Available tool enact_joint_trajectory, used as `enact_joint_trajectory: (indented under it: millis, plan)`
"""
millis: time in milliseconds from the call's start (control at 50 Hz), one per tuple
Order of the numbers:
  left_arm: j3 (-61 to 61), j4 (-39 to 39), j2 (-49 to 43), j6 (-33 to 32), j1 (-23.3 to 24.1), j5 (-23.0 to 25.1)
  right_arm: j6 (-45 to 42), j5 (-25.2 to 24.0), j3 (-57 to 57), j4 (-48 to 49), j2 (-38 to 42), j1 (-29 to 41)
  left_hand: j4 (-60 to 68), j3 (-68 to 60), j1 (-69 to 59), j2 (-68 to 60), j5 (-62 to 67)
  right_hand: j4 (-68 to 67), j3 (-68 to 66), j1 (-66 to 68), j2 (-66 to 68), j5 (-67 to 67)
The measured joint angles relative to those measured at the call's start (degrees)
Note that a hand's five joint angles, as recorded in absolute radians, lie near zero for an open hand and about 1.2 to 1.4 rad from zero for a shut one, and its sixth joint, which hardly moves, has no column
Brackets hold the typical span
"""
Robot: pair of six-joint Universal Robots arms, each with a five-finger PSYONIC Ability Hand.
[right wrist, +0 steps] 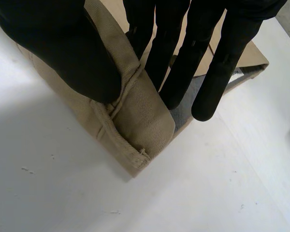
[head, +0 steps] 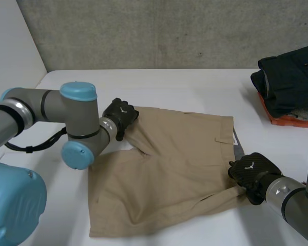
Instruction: Fold the laundry.
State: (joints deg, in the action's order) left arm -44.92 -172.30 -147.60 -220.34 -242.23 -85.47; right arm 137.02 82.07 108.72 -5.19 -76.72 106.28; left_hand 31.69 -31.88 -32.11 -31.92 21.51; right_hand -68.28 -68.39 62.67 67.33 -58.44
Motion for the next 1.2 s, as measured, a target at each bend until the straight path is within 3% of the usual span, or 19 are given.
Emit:
enact_joint_trajectory:
  millis: [20,80,100,120,360,620,660,680,720,760,880,960,1080,1200]
  plan:
    - [0.57,0.04,-0.42,-0.39,0.14,-0.11,-0.01,-0.05,0.03,0.00,0.00,-0.02,2.58,-2.28,-2.64,-2.64,2.71,0.00,0.00,0.00,0.00,0.00]
    - [2.20,0.24,-1.56,-1.34,0.49,-0.55,-0.05,-0.14,0.12,0.00,0.01,-0.12,27.48,-26.91,-30.66,-28.07,27.14,0.00,0.00,0.00,0.00,0.00]
    - [2.44,0.32,-1.72,-1.47,0.54,-0.67,-0.05,-0.14,0.12,0.00,0.01,-0.13,27.48,-26.91,-30.66,-28.07,27.14,0.00,0.00,0.00,0.00,0.00]
    - [2.81,0.58,-1.95,-1.67,0.62,-0.98,-0.07,-0.16,0.13,0.00,0.01,-0.18,35.55,-34.77,-35.30,-35.23,34.64,0.00,0.00,0.00,0.00,0.00]
    - [-5.92,5.54,5.41,-2.44,-0.01,-6.60,-0.26,-0.30,0.12,-0.02,0.04,-0.12,36.63,-35.96,-35.30,-36.49,34.84,0.00,0.00,0.00,0.00,0.00]
    - [-14.76,6.05,10.94,-9.34,-0.86,-11.56,-0.26,-0.10,0.23,-0.34,-0.06,0.94,36.55,-35.90,-35.22,-36.34,34.83,0.00,0.00,0.00,0.00,0.00]
    - [-14.41,5.98,10.91,-9.50,-0.59,-11.92,-0.26,-0.08,0.28,-0.32,-0.11,1.01,35.62,-35.20,-34.69,-35.50,34.48,0.00,0.00,0.00,0.00,0.00]
    - [-14.25,6.03,10.96,-9.43,-0.43,-12.04,-0.26,-0.08,0.30,-0.31,-0.13,1.03,27.18,-25.86,-26.08,-25.90,27.60,0.00,0.00,0.00,0.00,0.00]
    - [-13.84,6.34,11.47,-8.82,0.16,-12.39,-0.25,-0.09,0.35,-0.22,-0.19,1.06,-0.26,-0.11,5.47,0.29,0.56,0.00,0.00,0.00,0.00,0.00]
    - [-13.79,6.82,12.37,-7.92,0.55,-12.80,-0.20,-0.15,0.36,-0.13,-0.25,1.06,-12.13,11.64,16.37,12.51,-11.56,0.00,0.00,0.00,0.00,0.00]
    - [-16.20,8.83,18.21,-2.80,0.43,-13.86,0.03,-0.32,0.23,0.15,-0.61,1.15,-16.93,16.75,18.05,16.74,-16.85,0.00,0.00,0.00,0.00,0.00]
    - [-22.47,10.78,25.84,3.51,-0.44,-12.24,0.29,-0.37,0.04,0.47,-1.13,1.13,-16.77,16.60,17.46,16.61,-16.63,0.00,0.00,0.00,0.00,0.00]
    - [-36.02,13.68,36.19,10.84,-0.45,-5.08,1.68,-0.27,-0.53,0.72,-2.30,0.65,-10.60,11.05,10.79,11.00,-10.51,0.00,0.00,0.00,0.00,-0.01]
    - [-52.22,15.33,44.50,14.62,3.31,1.90,5.88,0.26,-1.49,0.63,-3.22,0.18,-5.22,5.71,5.63,5.85,-5.03,0.00,0.00,0.00,0.00,0.00]
